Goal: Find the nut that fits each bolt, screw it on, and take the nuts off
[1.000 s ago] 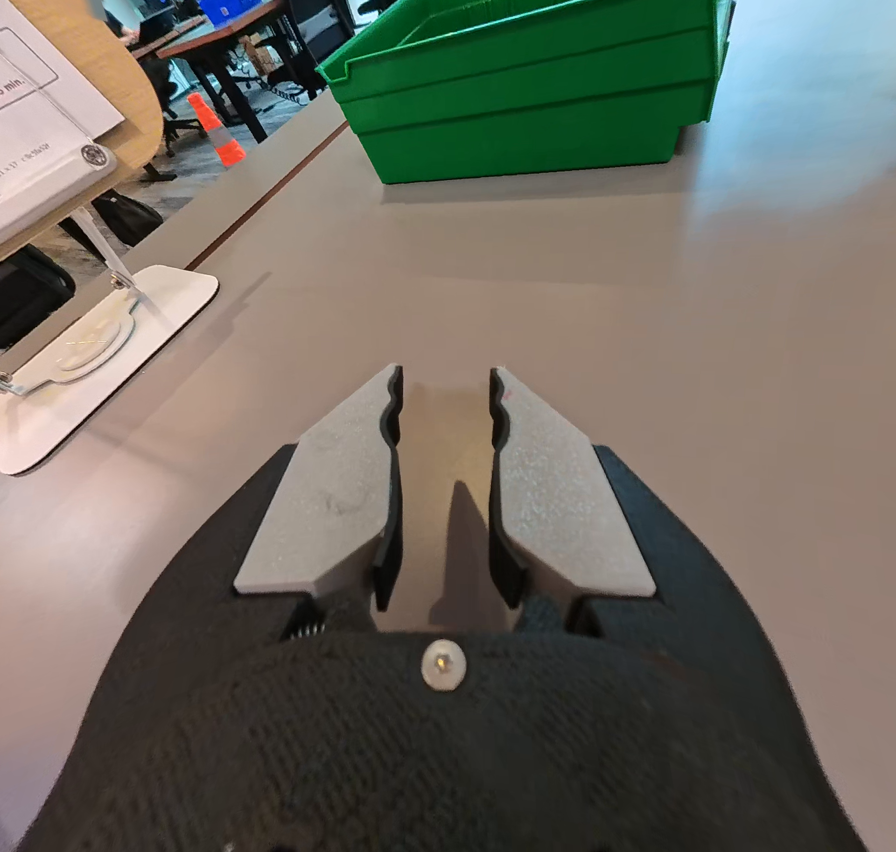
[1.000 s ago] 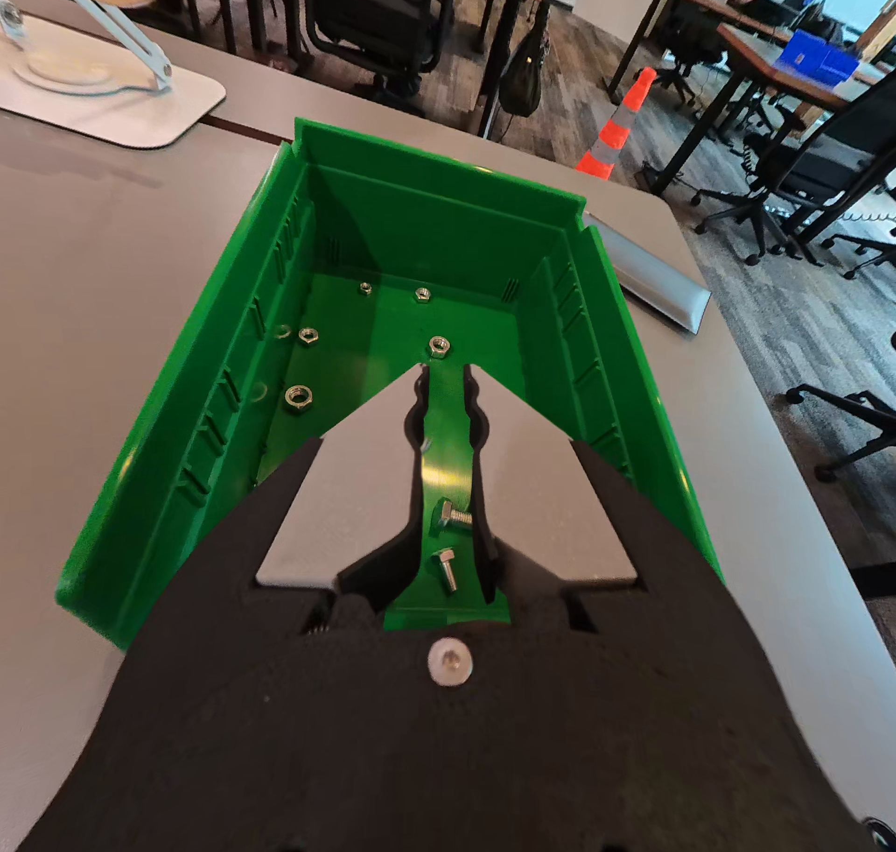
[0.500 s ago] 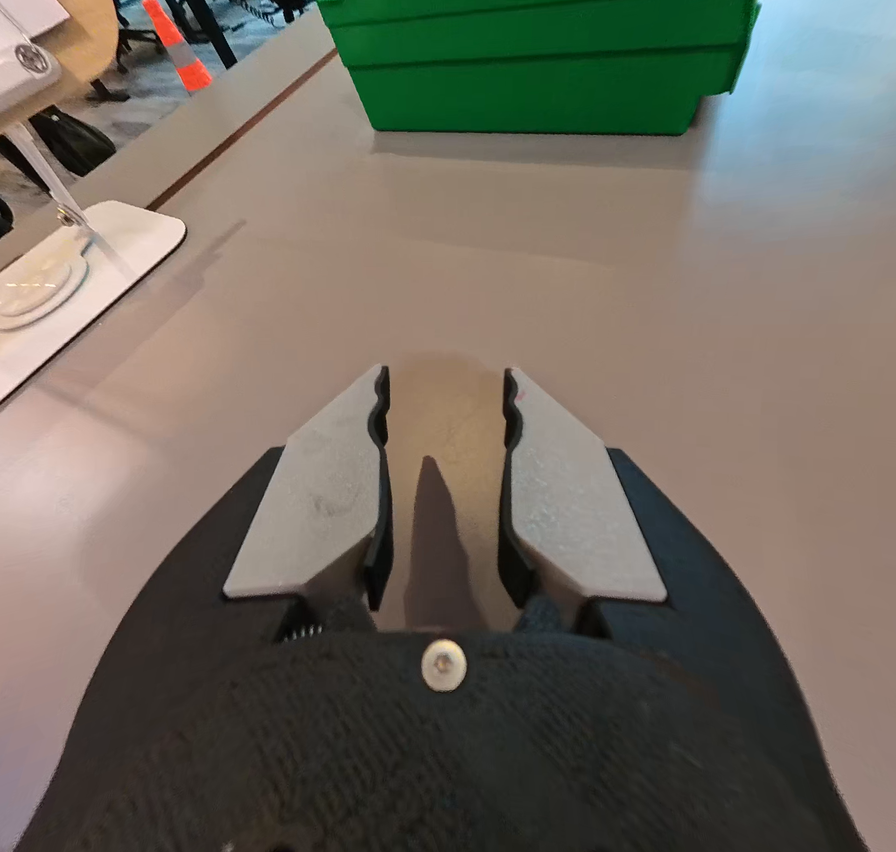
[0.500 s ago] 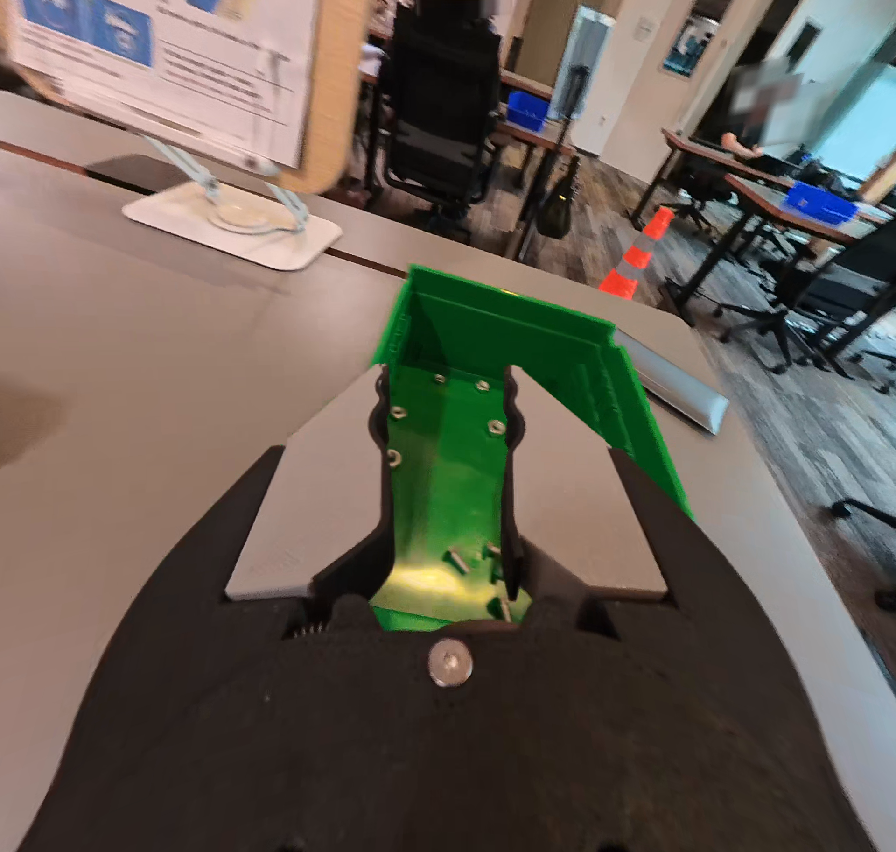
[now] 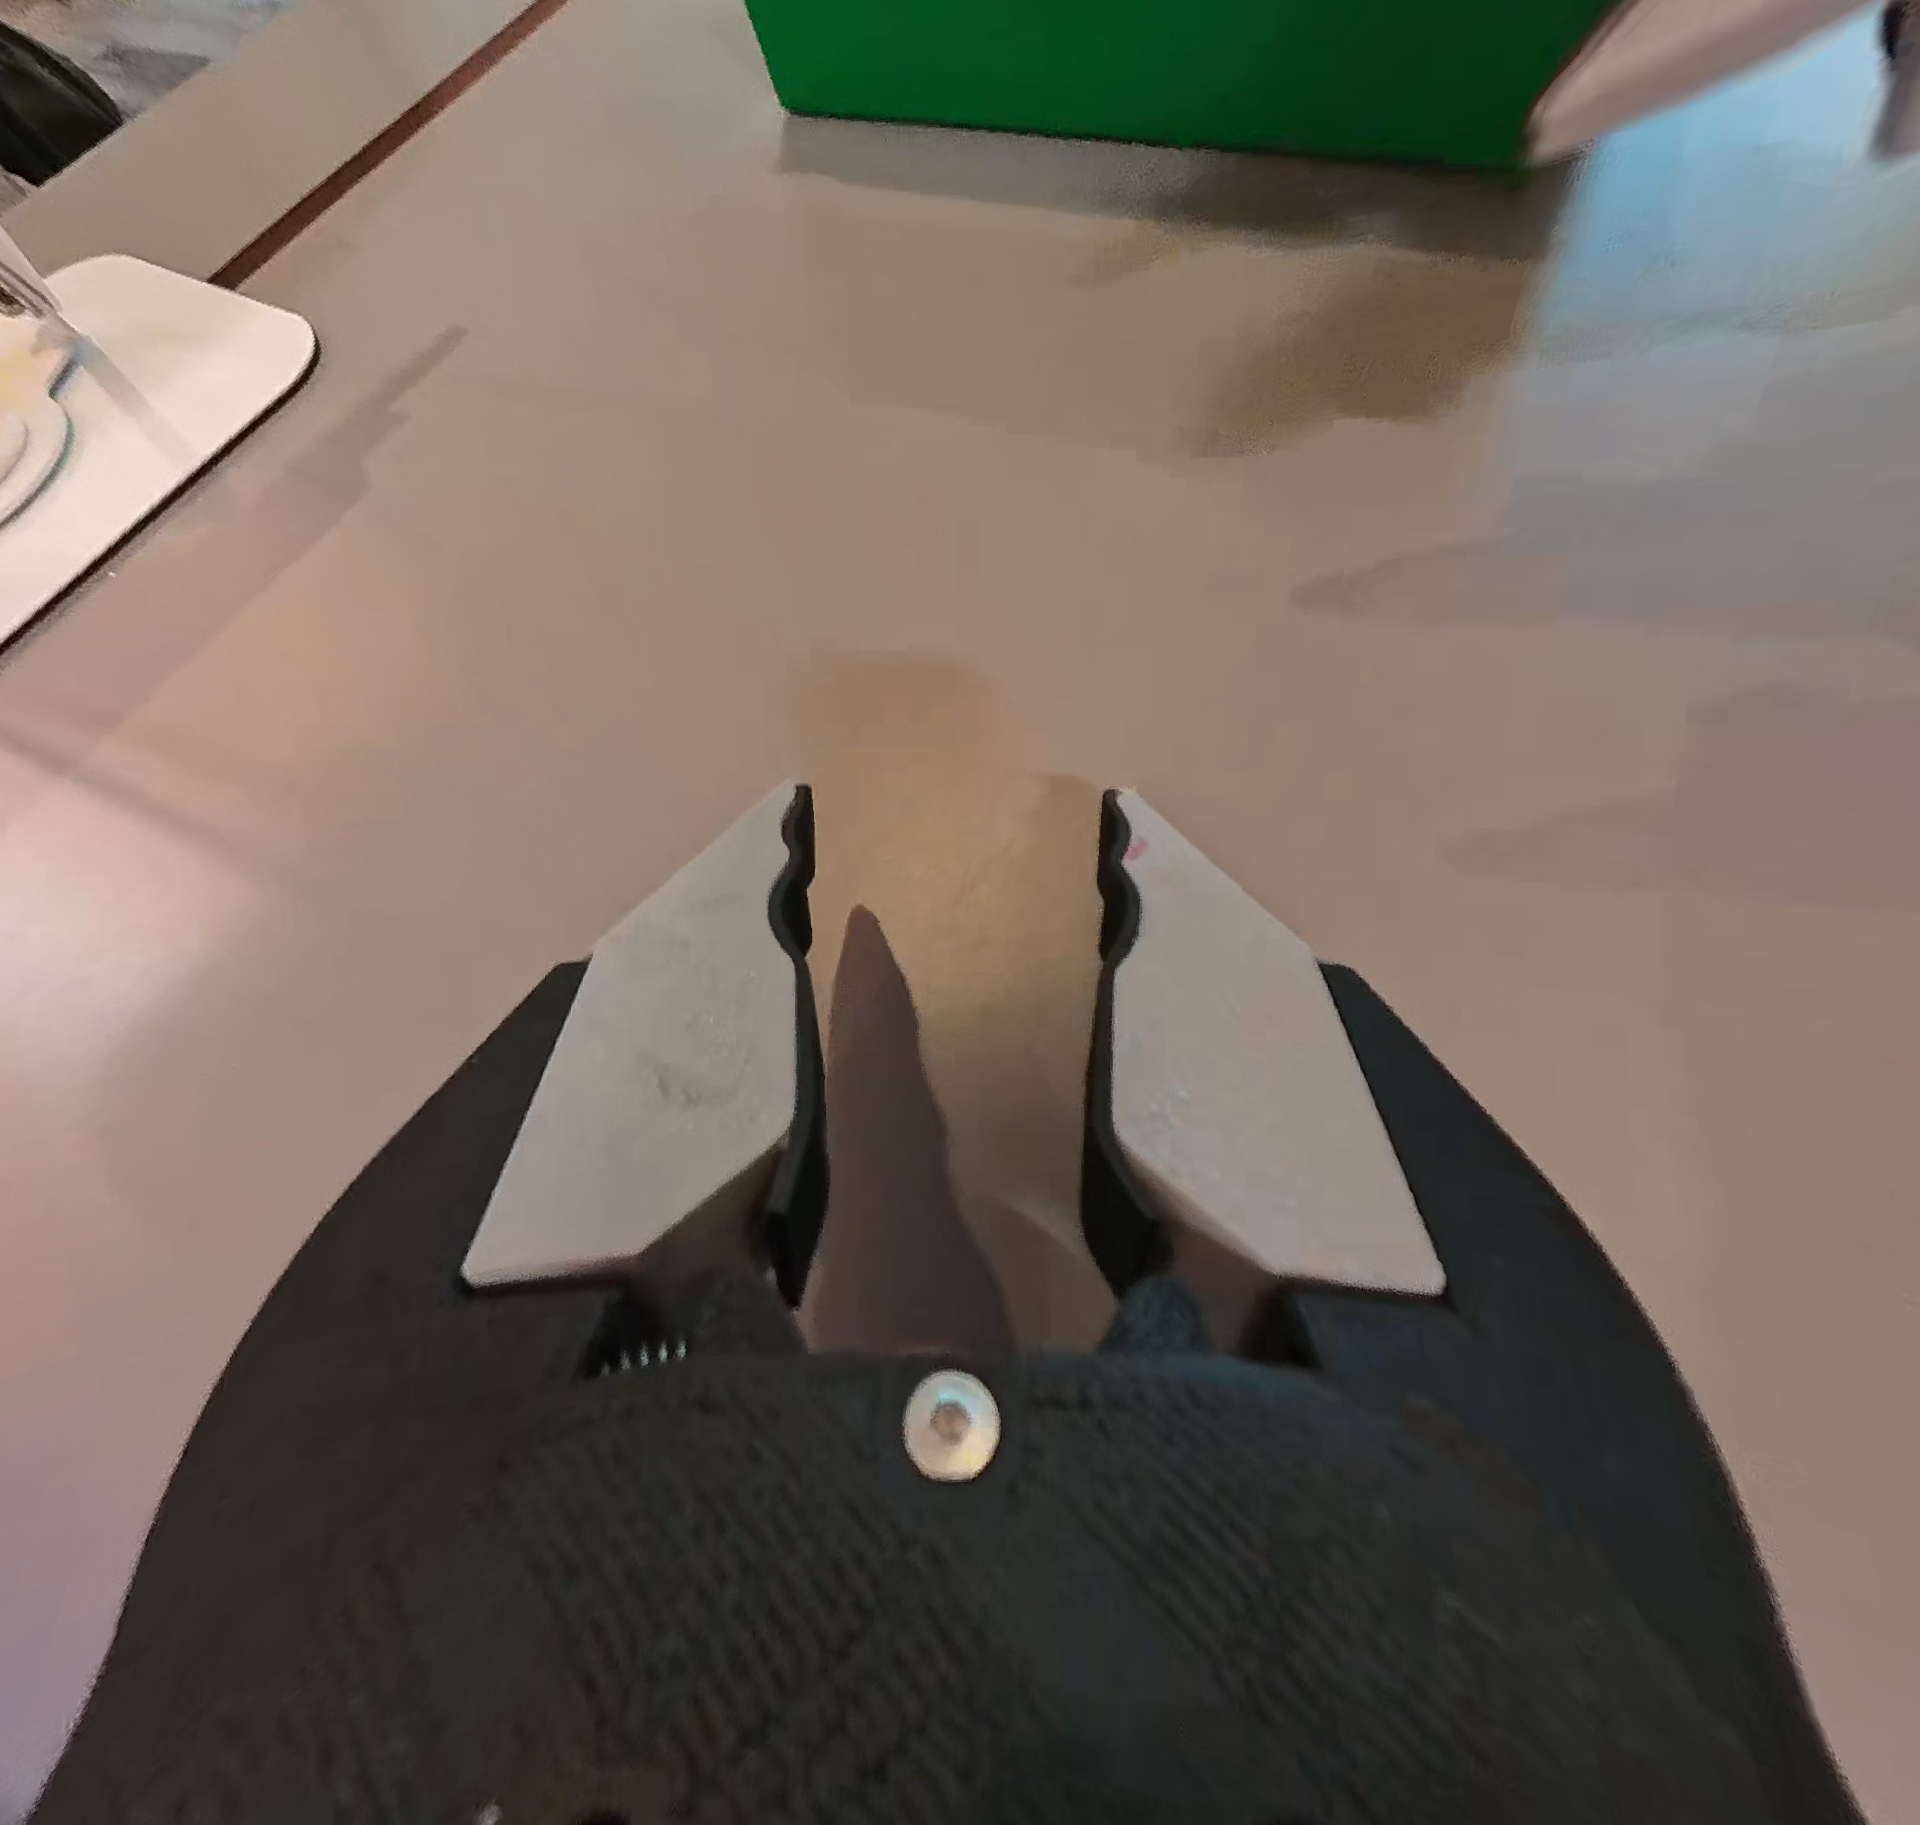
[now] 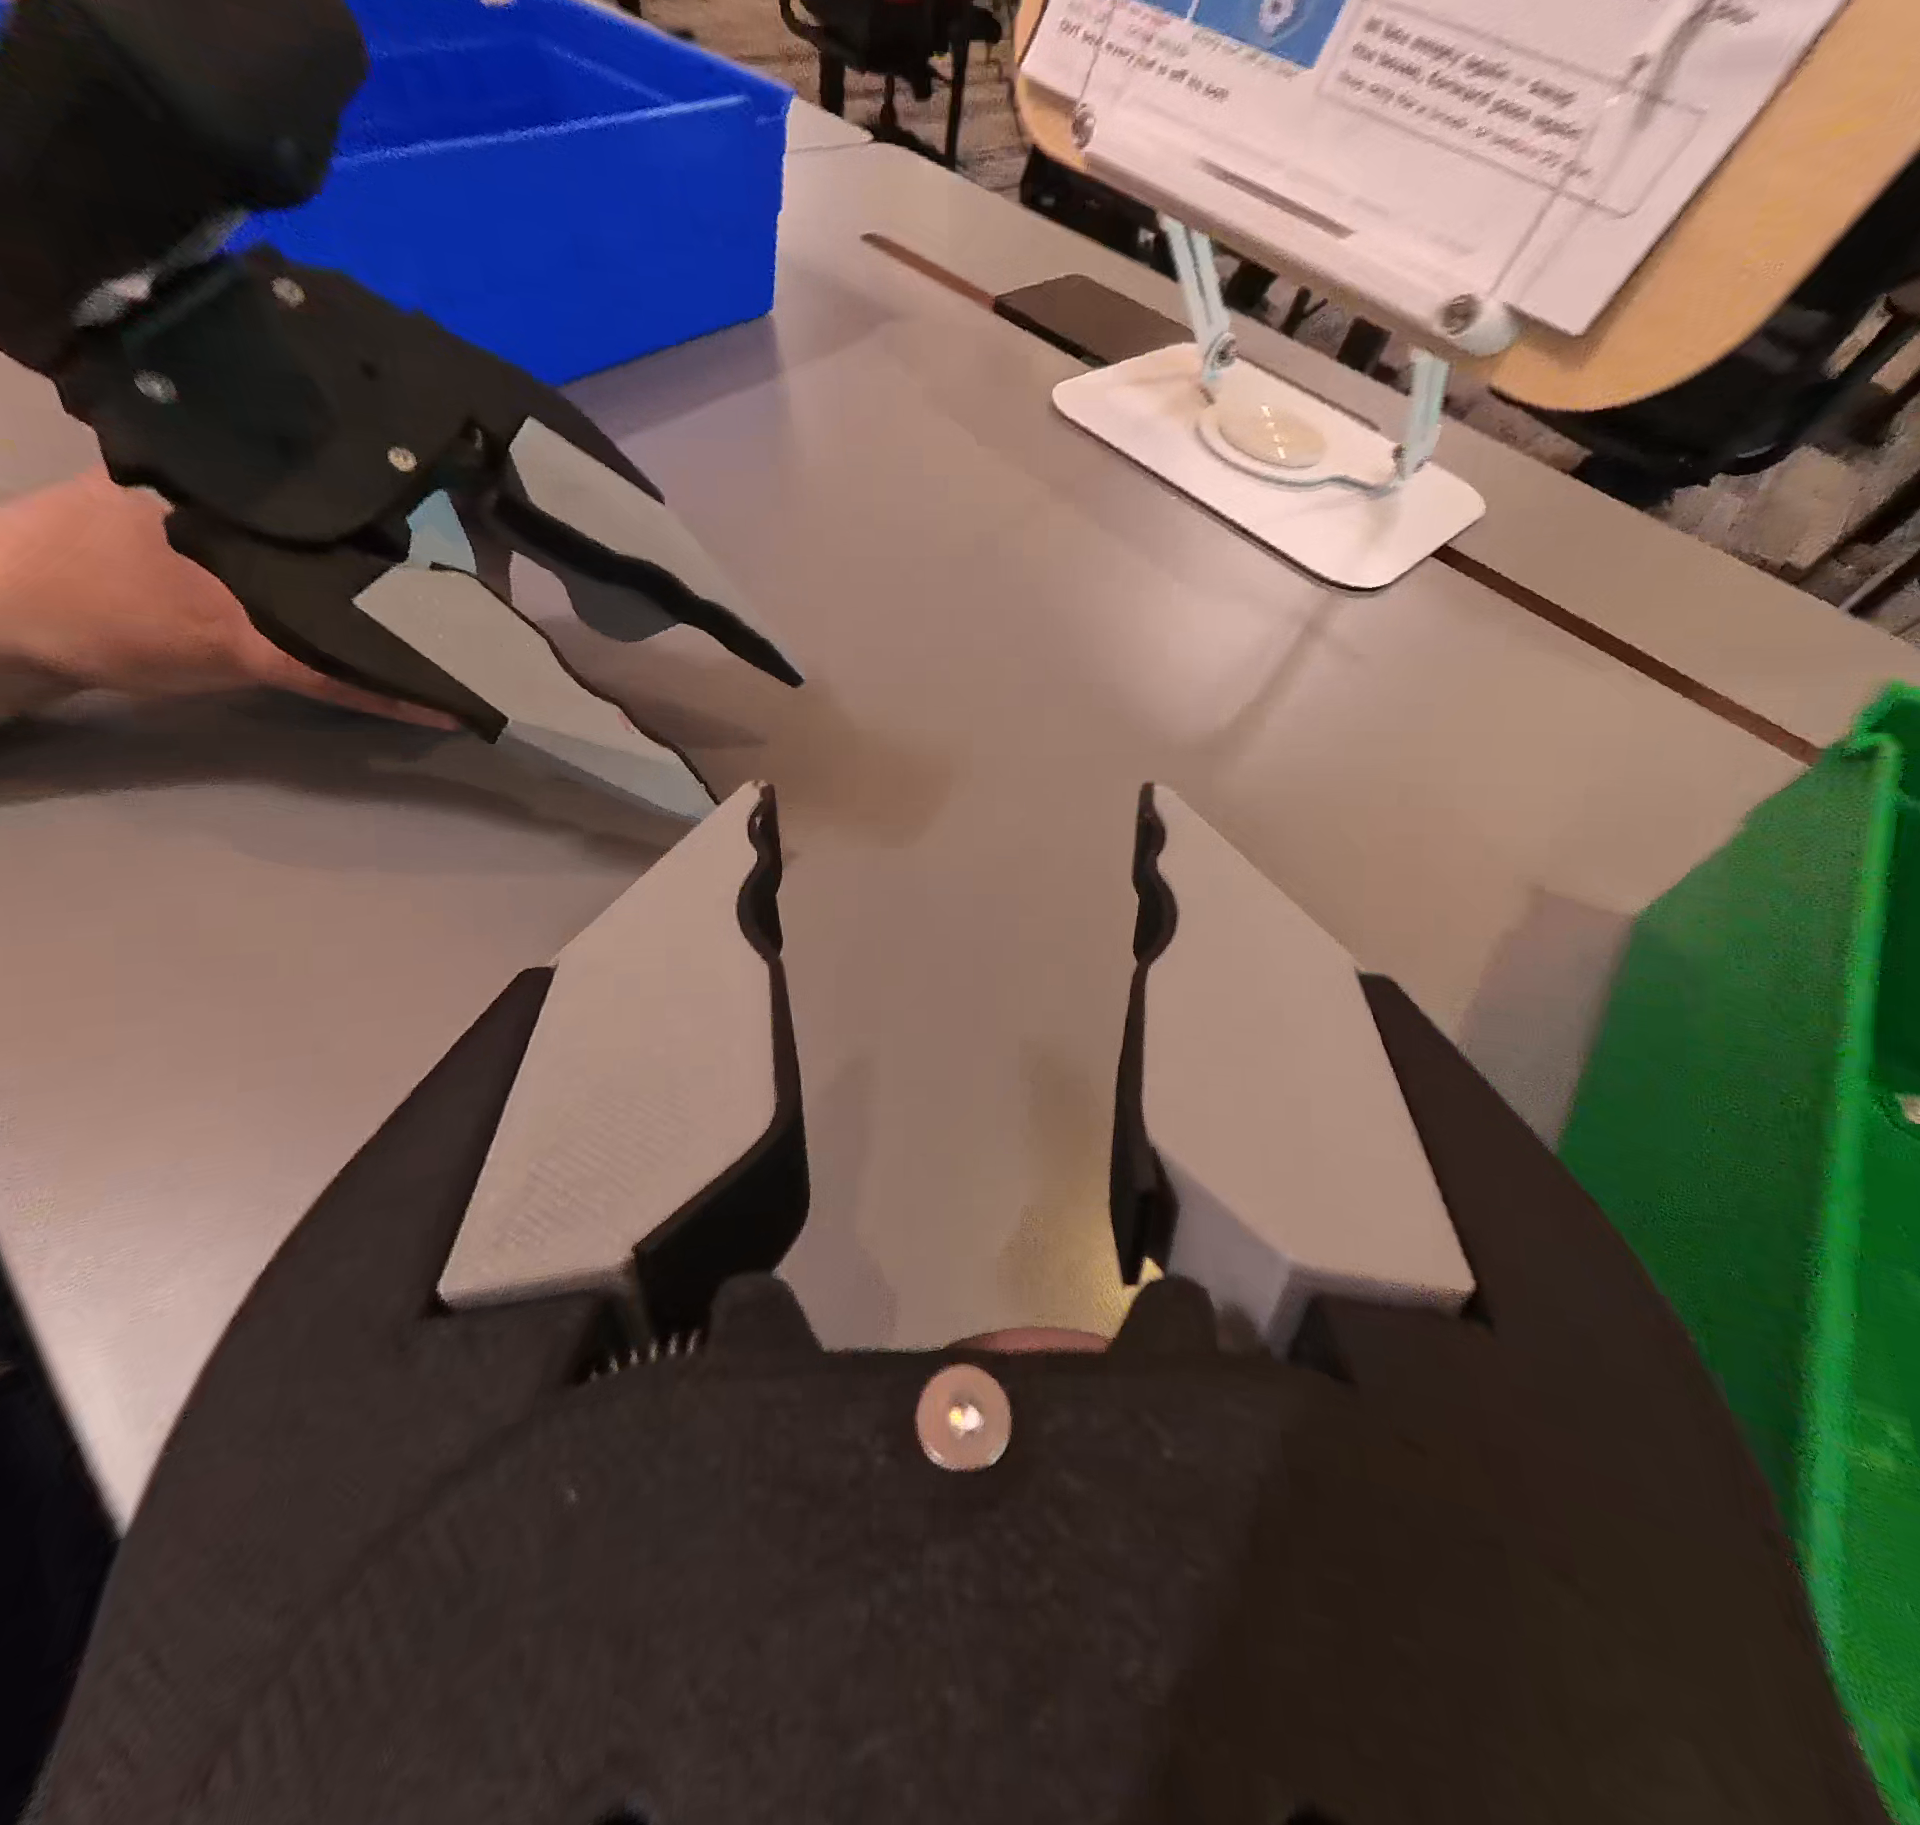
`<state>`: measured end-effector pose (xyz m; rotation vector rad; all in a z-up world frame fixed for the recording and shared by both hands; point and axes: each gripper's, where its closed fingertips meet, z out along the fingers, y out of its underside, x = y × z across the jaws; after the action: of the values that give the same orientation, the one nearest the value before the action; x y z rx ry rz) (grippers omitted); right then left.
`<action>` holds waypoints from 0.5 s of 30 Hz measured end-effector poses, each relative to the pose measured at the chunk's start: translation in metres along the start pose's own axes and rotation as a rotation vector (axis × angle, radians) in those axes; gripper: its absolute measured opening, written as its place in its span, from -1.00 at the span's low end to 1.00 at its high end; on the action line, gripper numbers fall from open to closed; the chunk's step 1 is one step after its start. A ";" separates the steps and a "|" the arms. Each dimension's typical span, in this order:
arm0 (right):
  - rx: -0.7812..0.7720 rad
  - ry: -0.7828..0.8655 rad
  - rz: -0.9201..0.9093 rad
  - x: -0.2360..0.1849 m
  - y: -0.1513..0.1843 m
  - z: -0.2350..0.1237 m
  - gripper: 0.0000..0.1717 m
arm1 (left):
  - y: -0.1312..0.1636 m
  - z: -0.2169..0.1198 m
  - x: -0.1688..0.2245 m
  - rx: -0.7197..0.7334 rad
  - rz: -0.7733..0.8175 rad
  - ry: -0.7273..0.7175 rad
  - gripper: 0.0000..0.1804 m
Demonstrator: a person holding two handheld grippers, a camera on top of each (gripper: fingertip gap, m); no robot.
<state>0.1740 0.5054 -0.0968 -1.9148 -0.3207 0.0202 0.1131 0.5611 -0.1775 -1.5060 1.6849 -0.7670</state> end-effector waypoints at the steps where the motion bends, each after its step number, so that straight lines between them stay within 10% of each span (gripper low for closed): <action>1: 0.000 0.004 -0.013 -0.003 0.004 0.008 -0.24 | 0.003 0.001 -0.001 -0.019 -0.002 -0.004 -0.40; 15: -0.062 0.080 -0.020 0.020 0.046 0.042 -0.29 | 0.023 0.006 -0.008 -0.136 -0.045 0.036 -0.38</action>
<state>0.1956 0.5330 -0.1518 -1.9674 -0.2889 -0.0801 0.1061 0.5723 -0.1990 -1.6368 1.7658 -0.7199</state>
